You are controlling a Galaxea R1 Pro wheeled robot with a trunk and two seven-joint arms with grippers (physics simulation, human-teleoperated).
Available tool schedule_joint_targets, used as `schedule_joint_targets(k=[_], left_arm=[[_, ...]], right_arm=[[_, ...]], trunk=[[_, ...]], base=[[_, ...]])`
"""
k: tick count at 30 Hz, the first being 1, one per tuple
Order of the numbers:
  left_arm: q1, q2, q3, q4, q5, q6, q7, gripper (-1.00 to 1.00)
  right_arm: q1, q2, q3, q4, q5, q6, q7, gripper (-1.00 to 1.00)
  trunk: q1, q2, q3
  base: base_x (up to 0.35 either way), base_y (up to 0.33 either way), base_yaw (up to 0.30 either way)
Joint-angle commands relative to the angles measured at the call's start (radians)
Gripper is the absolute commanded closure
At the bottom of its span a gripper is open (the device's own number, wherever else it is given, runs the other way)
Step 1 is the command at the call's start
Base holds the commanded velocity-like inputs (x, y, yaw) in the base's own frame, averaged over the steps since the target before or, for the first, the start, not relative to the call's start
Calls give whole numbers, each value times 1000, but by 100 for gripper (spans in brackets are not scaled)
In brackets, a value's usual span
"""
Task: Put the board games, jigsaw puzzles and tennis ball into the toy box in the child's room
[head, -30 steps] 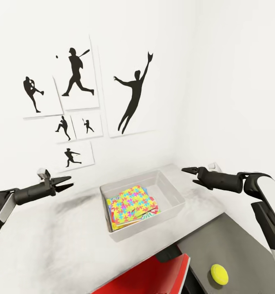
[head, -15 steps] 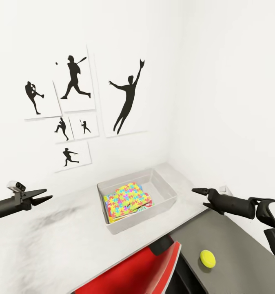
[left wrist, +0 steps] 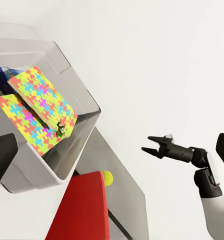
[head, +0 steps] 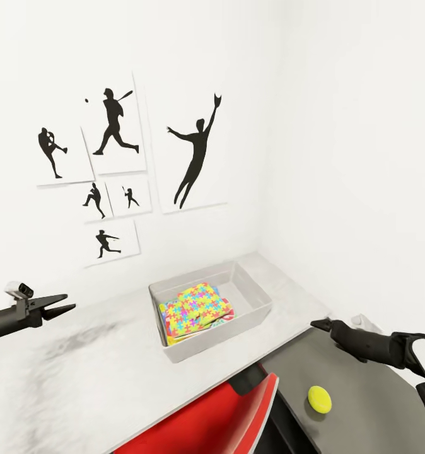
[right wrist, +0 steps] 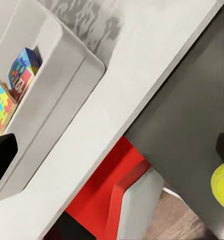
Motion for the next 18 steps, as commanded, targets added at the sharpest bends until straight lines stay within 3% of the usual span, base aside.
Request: schedule_joint_targets(k=[1,9,18], left_arm=[[-1,11,-1,0,0,11,-4,-100],[2,37,0,0,0,11,-4,-100],[3,38,-1,0,2,12,-4,-100]], right_arm=[[0,3,1,-1,9,1,-9,-100],[2,45,6,3,47,-12,-9,-100],[2,50,-14,4,49,-13,-9,-100]], trunk=[[0,-2,-2],[0,-2,-2],[0,-2,0]], base=[[0,0,0],[0,0,0],[0,0,0]])
